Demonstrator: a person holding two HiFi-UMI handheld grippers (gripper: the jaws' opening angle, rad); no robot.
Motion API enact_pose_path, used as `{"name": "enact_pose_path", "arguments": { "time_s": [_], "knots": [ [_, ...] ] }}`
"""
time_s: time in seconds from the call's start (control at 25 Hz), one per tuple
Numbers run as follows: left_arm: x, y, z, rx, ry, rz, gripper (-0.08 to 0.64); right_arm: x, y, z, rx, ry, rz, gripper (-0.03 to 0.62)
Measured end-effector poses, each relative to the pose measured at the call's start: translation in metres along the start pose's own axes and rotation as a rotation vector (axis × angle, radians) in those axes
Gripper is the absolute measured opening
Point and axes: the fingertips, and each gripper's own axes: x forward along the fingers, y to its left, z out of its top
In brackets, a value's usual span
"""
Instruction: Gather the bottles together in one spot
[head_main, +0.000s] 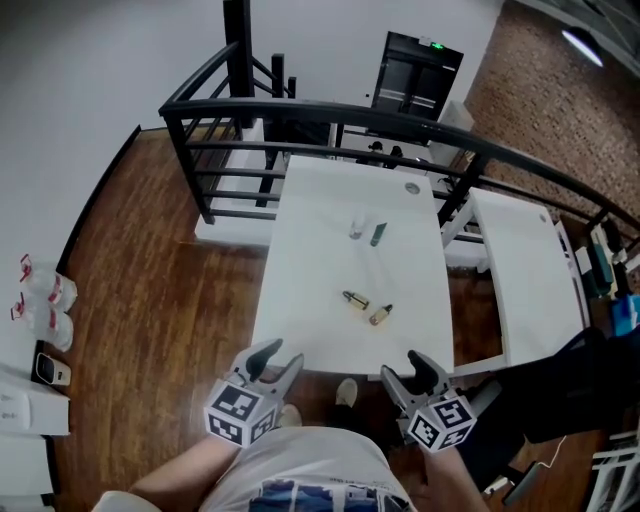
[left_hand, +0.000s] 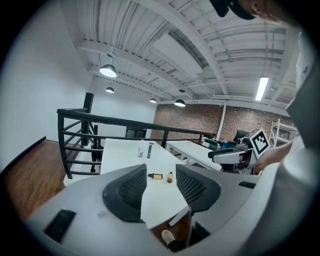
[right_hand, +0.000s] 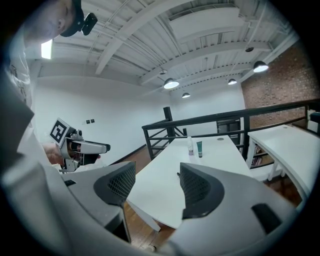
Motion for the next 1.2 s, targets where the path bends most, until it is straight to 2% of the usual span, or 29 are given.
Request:
{"name": "enact_pose_path", "arguments": {
  "time_s": [0.2, 0.4, 0.52, 0.64, 0.92, 1.2],
  "knots": [
    [0.013, 0.0, -0.009, -0.009, 0.015, -0.013, 0.158, 0.013, -0.005, -0.009, -0.097, 0.043, 0.009, 0.288],
    [0.041, 0.009, -0.011, -0.041, 0.05, 0.016, 0.158, 0.057, -0.026, -0.033, -0.32, 0.177, 0.079, 0.289],
    [0.061, 0.013, -0.006, -0.07, 0.069, 0.046, 0.157, 0.091, -0.043, -0.039, -0.407, 0.253, 0.136, 0.281],
    [0.081, 0.016, -0.001, -0.079, 0.092, 0.074, 0.156, 0.13, -0.066, -0.044, -0.449, 0.294, 0.184, 0.267],
    [0.132, 0.026, 0.0, -0.106, 0.148, 0.14, 0.158, 0.211, -0.109, -0.072, -0.472, 0.408, 0.255, 0.25],
    [0.16, 0.03, -0.006, -0.152, 0.196, 0.172, 0.157, 0.251, -0.132, -0.127, -0.581, 0.582, 0.338, 0.219]
  ]
}}
